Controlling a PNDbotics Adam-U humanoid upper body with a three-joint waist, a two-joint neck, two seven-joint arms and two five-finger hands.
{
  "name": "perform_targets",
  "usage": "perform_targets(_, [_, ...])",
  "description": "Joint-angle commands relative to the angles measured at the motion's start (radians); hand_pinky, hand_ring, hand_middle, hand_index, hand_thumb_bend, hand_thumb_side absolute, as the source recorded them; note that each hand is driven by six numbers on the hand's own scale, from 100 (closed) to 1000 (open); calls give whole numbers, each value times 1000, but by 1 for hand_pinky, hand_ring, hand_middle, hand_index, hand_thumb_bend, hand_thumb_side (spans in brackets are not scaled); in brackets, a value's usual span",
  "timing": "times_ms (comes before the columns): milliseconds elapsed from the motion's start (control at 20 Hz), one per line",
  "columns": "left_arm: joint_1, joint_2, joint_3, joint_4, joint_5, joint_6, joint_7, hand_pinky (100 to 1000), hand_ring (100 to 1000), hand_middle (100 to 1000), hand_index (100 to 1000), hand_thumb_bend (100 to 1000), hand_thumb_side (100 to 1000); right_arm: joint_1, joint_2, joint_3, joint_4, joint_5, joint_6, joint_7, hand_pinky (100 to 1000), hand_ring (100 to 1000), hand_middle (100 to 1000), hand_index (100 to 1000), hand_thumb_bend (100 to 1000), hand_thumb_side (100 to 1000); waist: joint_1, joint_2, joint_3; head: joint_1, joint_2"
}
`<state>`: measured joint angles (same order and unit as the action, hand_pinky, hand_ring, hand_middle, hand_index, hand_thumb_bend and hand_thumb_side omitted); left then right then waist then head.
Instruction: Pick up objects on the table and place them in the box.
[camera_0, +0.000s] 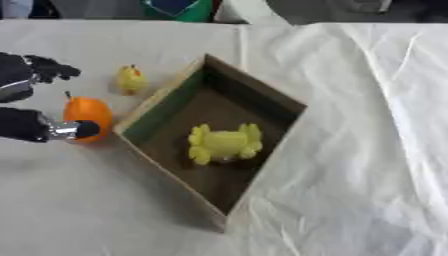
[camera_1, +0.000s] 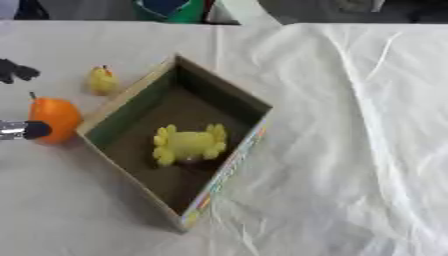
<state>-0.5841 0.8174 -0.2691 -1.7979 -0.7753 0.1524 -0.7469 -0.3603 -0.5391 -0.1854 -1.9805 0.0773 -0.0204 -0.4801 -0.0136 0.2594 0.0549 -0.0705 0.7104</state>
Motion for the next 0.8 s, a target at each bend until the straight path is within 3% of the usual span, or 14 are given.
perform_targets(50, [-33,-2,0,53,-23,0,-8,689,844,851,989,690,1000,-10,-13,-11,-19,-4,3,0,682,538,479,696,100,422,2,-13,-2,5,-12])
perform_targets(500, [-70,-40,-11,172,-63,-17,-52,705,856,862,992,716,1000,-13,-7,-11,-19,-7,5,4,683,537,477,695,100,424,1,-6,-3,8,-15])
perform_targets(650, [-74,-40,-8,191,-74,-26,-66,713,864,867,994,655,992,-12,-3,-11,-19,-8,8,4,683,536,476,695,100,426,0,-4,-2,8,-16])
perform_targets(800, [-77,-36,-3,202,-73,-43,-89,721,872,874,998,601,873,-11,-1,-12,-19,-9,10,5,683,536,476,695,100,427,-1,-3,0,9,-17])
